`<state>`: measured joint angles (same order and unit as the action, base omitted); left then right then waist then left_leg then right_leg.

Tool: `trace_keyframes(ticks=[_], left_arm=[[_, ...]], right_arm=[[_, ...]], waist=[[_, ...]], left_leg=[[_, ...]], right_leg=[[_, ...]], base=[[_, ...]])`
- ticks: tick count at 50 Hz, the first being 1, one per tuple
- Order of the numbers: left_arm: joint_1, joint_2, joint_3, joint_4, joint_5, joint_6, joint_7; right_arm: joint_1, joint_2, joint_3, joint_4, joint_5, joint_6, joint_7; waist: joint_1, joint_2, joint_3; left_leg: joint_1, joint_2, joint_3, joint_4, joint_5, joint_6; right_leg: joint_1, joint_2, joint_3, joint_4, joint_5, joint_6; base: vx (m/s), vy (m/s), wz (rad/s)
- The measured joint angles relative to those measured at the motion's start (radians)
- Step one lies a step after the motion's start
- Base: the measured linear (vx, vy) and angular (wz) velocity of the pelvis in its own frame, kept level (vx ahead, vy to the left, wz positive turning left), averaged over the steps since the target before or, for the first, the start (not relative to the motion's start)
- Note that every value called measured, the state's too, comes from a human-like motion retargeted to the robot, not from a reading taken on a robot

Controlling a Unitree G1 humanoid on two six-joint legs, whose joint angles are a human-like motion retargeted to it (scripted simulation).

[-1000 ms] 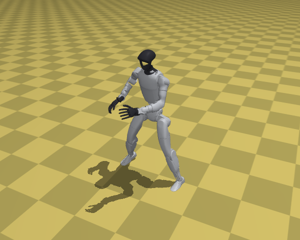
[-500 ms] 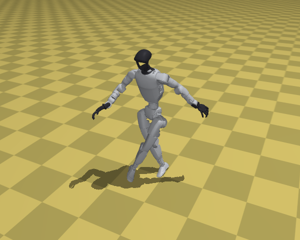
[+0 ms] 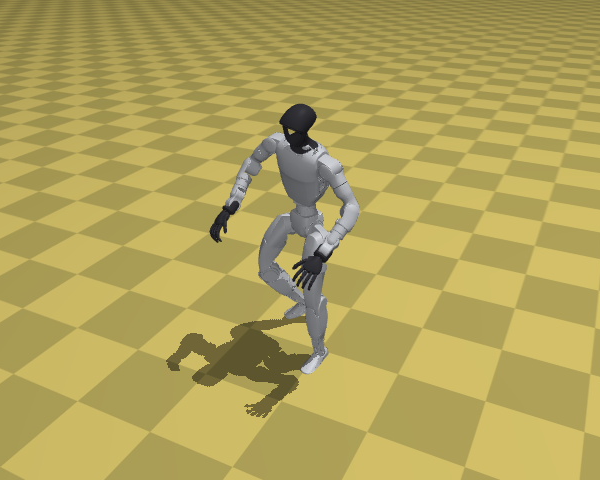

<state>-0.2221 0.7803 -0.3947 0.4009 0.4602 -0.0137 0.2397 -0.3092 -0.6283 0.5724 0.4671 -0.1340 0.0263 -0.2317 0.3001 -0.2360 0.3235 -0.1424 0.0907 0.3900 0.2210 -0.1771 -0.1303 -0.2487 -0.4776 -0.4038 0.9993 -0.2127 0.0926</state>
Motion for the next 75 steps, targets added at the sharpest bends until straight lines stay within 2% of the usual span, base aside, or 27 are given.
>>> trace_keyframes(ticks=[3,6,9,10,13,15,17,18,20,22,25,30,34,37,41,43,45,48,50,55,58,61,65,67,71,73,75], left_arm=[[-0.170,0.036,-0.043,-0.222,-0.131,-0.080,0.078],[-0.281,0.059,-0.015,-0.367,-0.306,-0.102,0.204],[-0.324,0.106,0.053,-0.468,-0.270,-0.103,0.335],[-0.333,0.122,0.076,-0.493,-0.233,-0.097,0.378],[-0.295,0.111,0.151,-0.514,-0.142,-0.076,0.436],[-0.182,0.064,0.219,-0.506,-0.120,-0.076,0.424],[-0.018,-0.005,0.282,-0.481,-0.121,-0.086,0.384],[0.061,-0.049,0.296,-0.458,-0.148,-0.090,0.375],[0.187,-0.094,0.323,-0.370,-0.059,-0.085,0.285],[0.273,-0.157,0.307,-0.243,-0.009,-0.063,0.235],[0.322,-0.279,0.258,0.008,-0.042,-0.012,0.201],[0.371,-0.430,0.201,0.423,-0.286,0.029,0.048],[0.468,-0.411,0.150,0.555,-0.218,0.017,-0.136],[0.546,-0.392,0.169,0.581,-0.215,0.004,-0.163],[0.618,-0.421,0.265,0.623,-0.379,0.041,-0.105],[0.642,-0.435,0.305,0.634,-0.409,0.069,-0.088],[0.655,-0.436,0.331,0.637,-0.390,0.091,-0.095],[0.639,-0.417,0.355,0.648,-0.327,0.104,-0.146],[0.615,-0.408,0.378,0.663,-0.285,0.103,-0.184],[0.538,-0.370,0.437,0.623,-0.228,0.058,-0.272],[0.475,-0.280,0.426,0.513,-0.229,0.017,-0.342],[0.378,-0.142,0.393,0.384,-0.216,-0.006,-0.360],[0.226,0.044,0.327,0.244,-0.174,0.008,-0.230],[0.121,0.104,0.270,0.211,-0.147,0.015,-0.132],[-0.111,0.107,0.138,0.169,-0.173,0.018,-0.033],[-0.225,0.059,0.076,0.142,-0.190,0.004,-0.026],[-0.303,0.003,0.012,0.075,-0.221,0.008,0.017]], right_arm=[[0.206,0.070,-0.060,0.149,-0.019,0.002,0.017],[0.358,0.147,-0.129,0.317,0.007,0.045,0.007],[0.510,0.218,-0.238,0.442,0.074,0.060,-0.013],[0.553,0.242,-0.274,0.481,0.109,0.057,-0.022],[0.593,0.286,-0.318,0.650,0.132,0.036,-0.024],[0.571,0.286,-0.317,0.764,0.026,0.038,-0.003],[0.543,0.263,-0.333,0.791,-0.106,0.042,-0.022],[0.534,0.250,-0.348,0.767,-0.126,0.042,-0.053],[0.543,0.222,-0.399,0.658,-0.068,0.013,-0.067],[0.560,0.210,-0.456,0.532,0.079,-0.033,-0.070],[0.523,0.172,-0.457,0.399,0.262,-0.049,-0.073],[0.273,0.081,-0.316,0.426,0.153,0.001,-0.077],[0.133,0.039,-0.245,0.401,0.083,0.021,-0.110],[0.137,0.027,-0.283,0.266,0.203,-0.012,-0.169],[0.207,0.050,-0.389,0.057,0.420,-0.057,-0.140],[0.230,0.063,-0.425,-0.012,0.476,-0.052,-0.091],[0.229,0.069,-0.432,-0.045,0.499,-0.040,-0.037],[0.174,0.072,-0.387,-0.019,0.505,-0.022,0.020],[0.111,0.072,-0.339,0.037,0.490,-0.013,0.033],[-0.092,0.080,-0.210,0.249,0.381,0.007,-0.017],[-0.148,0.065,-0.168,0.323,0.300,0.009,-0.010],[-0.120,0.033,-0.163,0.354,0.285,-0.004,0.031],[0.034,0.000,-0.197,0.395,0.340,-0.014,0.078],[0.165,-0.003,-0.274,0.408,0.352,-0.022,0.069],[0.448,-0.001,-0.485,0.479,0.393,-0.005,0.061],[0.565,0.011,-0.637,0.536,0.442,0.006,0.083],[0.657,0.036,-0.784,0.612,0.554,0.026,0.064]], waist=[[-0.090,0.031,0.004],[-0.168,0.039,0.015],[-0.256,0.048,0.051],[-0.279,0.062,0.065],[-0.296,0.146,0.104],[-0.289,0.179,0.111],[-0.288,0.178,0.105],[-0.291,0.169,0.101],[-0.293,0.151,0.090],[-0.281,0.153,0.075],[-0.259,0.146,0.059],[-0.238,0.181,0.055],[-0.191,0.199,0.034],[-0.150,0.207,-0.001],[-0.124,0.231,-0.016],[-0.115,0.252,-0.001],[-0.087,0.274,0.013],[-0.002,0.288,0.022],[0.050,0.284,0.026],[0.083,0.275,0.055],[0.017,0.272,0.078],[-0.047,0.253,0.060],[-0.203,0.228,-0.023],[-0.311,0.221,-0.047],[-0.620,0.315,-0.063],[-0.753,0.408,-0.022],[-0.840,0.502,0.019]], left_leg=[[-0.011,0.055,-0.071,0.054,-0.005,-0.022],[0.011,0.069,-0.139,-0.019,0.058,-0.029],[-0.051,0.096,-0.238,0.083,0.052,-0.026],[-0.091,0.124,-0.277,0.148,0.039,-0.028],[-0.203,0.226,-0.420,0.310,0.005,-0.036],[-0.207,0.258,-0.477,0.329,-0.002,-0.024],[-0.156,0.279,-0.442,0.297,0.001,-0.002],[-0.127,0.283,-0.406,0.279,0.003,0.010],[-0.066,0.277,-0.336,0.238,0.008,0.016],[-0.053,0.271,-0.295,0.279,-0.009,0.001],[-0.001,0.206,-0.247,0.240,0.002,0.006],[0.038,0.165,-0.302,0.310,-0.086,0.013],[0.047,0.136,-0.320,0.378,-0.175,0.044],[0.050,0.147,-0.216,0.389,-0.219,0.072],[0.101,0.119,-0.164,0.312,-0.209,0.100],[0.148,0.072,-0.199,0.265,-0.194,0.094],[0.206,0.033,-0.197,0.213,-0.192,0.068],[0.268,-0.023,-0.130,0.133,-0.180,0.045],[0.279,-0.072,-0.088,0.099,-0.159,0.048],[0.286,-0.193,-0.057,0.015,-0.114,0.025],[0.295,-0.264,-0.142,-0.047,-0.078,0.014],[0.252,-0.324,-0.241,-0.080,-0.048,0.010],[0.194,-0.413,-0.435,-0.101,-0.006,0.012],[0.211,-0.460,-0.548,-0.112,0.006,-0.022],[0.333,-0.517,-0.851,-0.174,0.136,-0.105],[0.410,-0.518,-0.925,-0.179,0.206,-0.130],[0.459,-0.505,-0.987,-0.200,0.289,-0.132]], right_leg=[[0.001,-0.023,0.095,-0.246,0.017,0.041],[0.016,0.037,0.358,-0.582,0.085,0.108],[0.073,0.068,0.576,-0.770,0.177,0.164],[0.090,0.088,0.594,-0.788,0.187,0.169],[0.091,0.206,0.517,-0.730,0.109,0.169],[0.072,0.277,0.508,-0.700,0.103,0.169],[0.066,0.322,0.530,-0.697,0.130,0.169],[0.070,0.333,0.539,-0.703,0.143,0.169],[0.093,0.343,0.549,-0.734,0.168,0.169],[0.111,0.349,0.553,-0.756,0.179,0.169],[0.135,0.313,0.575,-0.823,0.211,0.169],[0.145,0.316,0.591,-0.800,0.204,0.169],[0.147,0.299,0.607,-0.791,0.199,0.169],[0.151,0.269,0.564,-0.810,0.222,0.169],[0.162,0.223,0.466,-0.776,0.326,0.169],[0.144,0.181,0.409,-0.687,0.406,0.169],[0.082,0.126,0.295,-0.538,0.463,0.139],[-0.061,0.084,0.130,-0.340,0.364,0.084],[-0.134,0.120,0.067,-0.324,0.310,0.088],[-0.118,0.325,-0.144,-0.598,0.348,0.115],[-0.078,0.472,-0.169,-0.705,0.389,0.164],[-0.088,0.605,-0.186,-0.713,0.411,0.169],[-0.127,0.743,-0.134,-0.682,0.420,0.169],[-0.139,0.790,-0.093,-0.666,0.427,0.169],[-0.072,0.798,-0.017,-0.819,0.368,0.169],[-0.049,0.777,0.000,-0.851,0.302,0.169],[-0.021,0.718,-0.052,-0.890,0.309,0.169]], base=[[0.24,-0.63,1.04],[0.19,-0.72,0.95],[0.12,-0.81,1.32],[0.04,-0.85,1.07],[-0.01,-0.73,0.32],[0.01,-0.51,-0.68],[0.10,-0.38,-0.93],[0.14,-0.30,-0.78],[0.17,-0.23,-0.60],[0.15,-0.10,-0.46],[0.07,0.00,-0.35],[0.03,0.10,-0.32],[0.00,0.23,-0.17],[0.00,0.31,0.38],[-0.05,0.49,0.77],[-0.09,0.71,0.58],[-0.11,0.73,0.00],[-0.18,0.63,-0.74],[-0.25,0.56,-0.91],[-0.24,0.50,-0.18],[-0.18,0.44,1.41],[-0.15,0.39,1.84],[0.04,0.49,2.72],[0.24,0.47,3.48],[0.46,0.73,4.81],[0.65,1.00,4.44],[0.65,0.94,3.47]])
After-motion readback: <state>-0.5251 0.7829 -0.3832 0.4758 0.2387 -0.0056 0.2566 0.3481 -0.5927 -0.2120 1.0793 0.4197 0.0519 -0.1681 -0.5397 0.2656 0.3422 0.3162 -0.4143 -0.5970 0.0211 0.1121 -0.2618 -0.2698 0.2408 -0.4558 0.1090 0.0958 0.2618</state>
